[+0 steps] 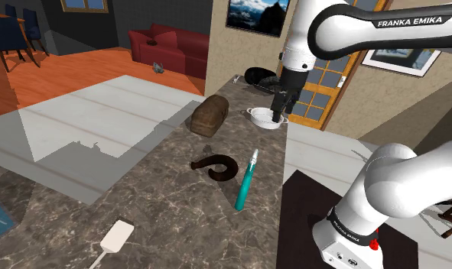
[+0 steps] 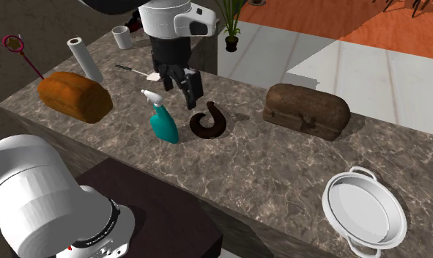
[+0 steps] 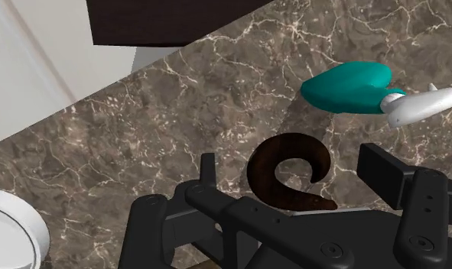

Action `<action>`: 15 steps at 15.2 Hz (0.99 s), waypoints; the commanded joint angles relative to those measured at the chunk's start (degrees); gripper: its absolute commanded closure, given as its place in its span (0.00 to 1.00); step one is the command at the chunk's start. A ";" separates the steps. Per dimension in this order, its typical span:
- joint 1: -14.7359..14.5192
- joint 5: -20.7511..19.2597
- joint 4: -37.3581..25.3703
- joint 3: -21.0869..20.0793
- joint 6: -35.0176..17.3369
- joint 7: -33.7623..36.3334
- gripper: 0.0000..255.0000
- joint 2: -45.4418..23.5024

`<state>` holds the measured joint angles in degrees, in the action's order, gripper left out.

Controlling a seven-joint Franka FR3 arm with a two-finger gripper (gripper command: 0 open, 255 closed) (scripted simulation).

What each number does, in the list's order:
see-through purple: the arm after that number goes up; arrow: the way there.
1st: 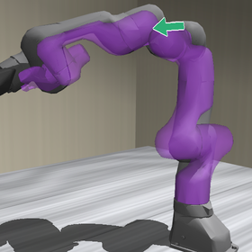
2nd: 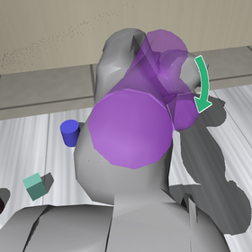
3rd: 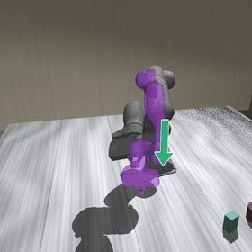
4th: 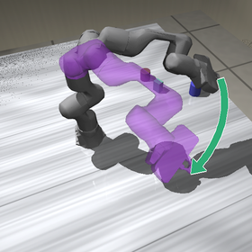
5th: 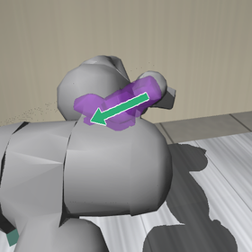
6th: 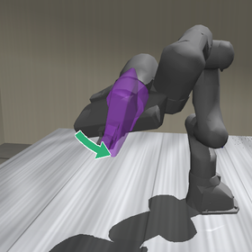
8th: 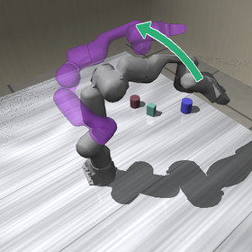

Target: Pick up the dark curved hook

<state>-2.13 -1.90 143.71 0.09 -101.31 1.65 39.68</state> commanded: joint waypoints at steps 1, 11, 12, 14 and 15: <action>-0.58 0.86 0.80 -1.36 -3.50 1.96 0.00 -2.71; -2.24 2.57 1.17 -6.90 -22.00 10.40 0.00 -21.25; -2.34 2.48 0.73 -7.40 -23.69 11.31 0.00 -23.42; -2.51 2.10 -0.42 -8.36 -26.91 13.19 0.00 -27.90; -2.59 1.81 -1.12 -8.81 -28.43 14.17 0.00 -30.18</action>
<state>-4.63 0.16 143.79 -8.21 -128.40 14.75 12.00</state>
